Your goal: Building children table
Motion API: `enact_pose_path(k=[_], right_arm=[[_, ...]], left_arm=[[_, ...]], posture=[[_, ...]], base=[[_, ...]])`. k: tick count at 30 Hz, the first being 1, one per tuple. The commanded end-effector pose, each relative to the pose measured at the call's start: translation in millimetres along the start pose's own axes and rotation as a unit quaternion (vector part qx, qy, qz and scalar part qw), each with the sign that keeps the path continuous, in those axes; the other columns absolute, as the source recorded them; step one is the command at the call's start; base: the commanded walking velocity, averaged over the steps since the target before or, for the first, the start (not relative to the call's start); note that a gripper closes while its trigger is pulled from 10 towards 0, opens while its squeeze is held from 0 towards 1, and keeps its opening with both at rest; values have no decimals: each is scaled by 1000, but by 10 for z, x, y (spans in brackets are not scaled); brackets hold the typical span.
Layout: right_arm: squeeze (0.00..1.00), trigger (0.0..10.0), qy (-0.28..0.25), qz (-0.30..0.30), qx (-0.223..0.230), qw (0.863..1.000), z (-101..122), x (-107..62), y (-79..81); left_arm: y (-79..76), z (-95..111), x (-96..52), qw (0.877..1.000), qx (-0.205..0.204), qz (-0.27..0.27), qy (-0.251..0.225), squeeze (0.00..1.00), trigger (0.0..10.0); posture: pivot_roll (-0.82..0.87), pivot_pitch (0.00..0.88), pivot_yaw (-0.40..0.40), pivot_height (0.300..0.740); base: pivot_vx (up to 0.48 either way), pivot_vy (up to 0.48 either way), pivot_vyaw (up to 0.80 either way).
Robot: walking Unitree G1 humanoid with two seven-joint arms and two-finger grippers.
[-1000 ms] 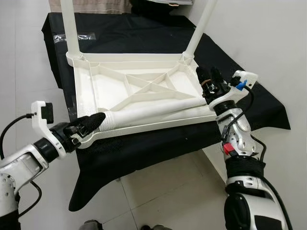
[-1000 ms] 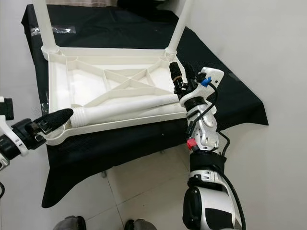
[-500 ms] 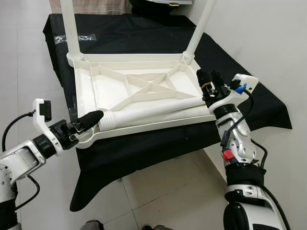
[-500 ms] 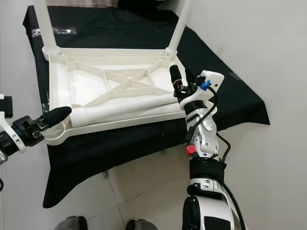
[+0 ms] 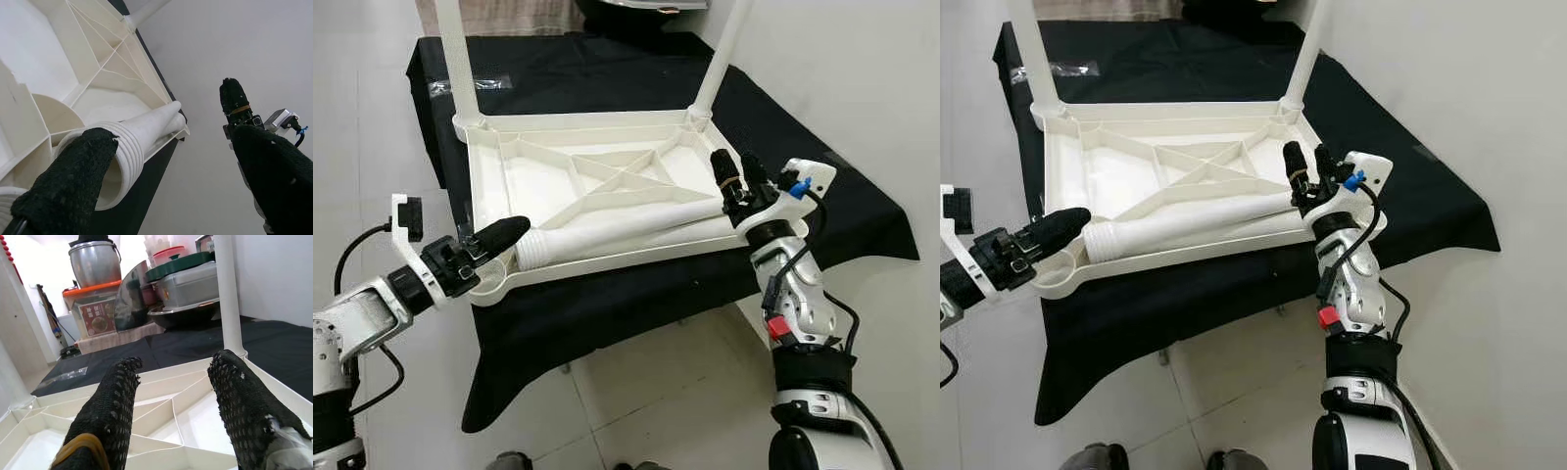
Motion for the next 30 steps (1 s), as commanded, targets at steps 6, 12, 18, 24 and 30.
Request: enact_pose_path(k=[6, 12, 18, 24, 30], right_arm=[[0, 10000, 3, -10, 1, 1000, 20, -72, -32], [0, 10000, -3, -10, -1, 1000, 76, -96, -1], [0, 10000, 0, -11, -3, 1000, 68, -127, 9], [0, 10000, 6, -9, -5, 1000, 34, -131, 13], [0, 10000, 10, -8, -3, 1000, 23, -126, 32]], left_arm=[[23, -81, 111, 1000, -15, -10, 19, 0, 10000], [35, -83, 216, 999, -43, -21, 15, 0, 10000], [40, -144, 269, 998, -45, -23, 28, 0, 10000], [94, -158, 139, 999, -39, -9, 37, 0, 10000], [140, -73, -45, 999, -26, 11, 39, 0, 10000]], posture=[[100, 153, -94, 740], [91, 170, -85, 740], [88, 185, -81, 740], [93, 186, -85, 740], [103, 189, -87, 740]], base=[[0, 0, 0], [0, 0, 0], [0, 0, 0], [0, 0, 0], [0, 0, 0]])
Point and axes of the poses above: a point about 5 cm out from each wrist's last joint towards the gripper, its own x axis pointing out of the wrist towards the gripper, its own z axis along the axis of the wrist's last joint, y = z × x, the point moved 4 cm from there along x, pointing out of the wrist towards the gripper, and after that the axes turned 5 degrees about -x, right-handed, at the moved point
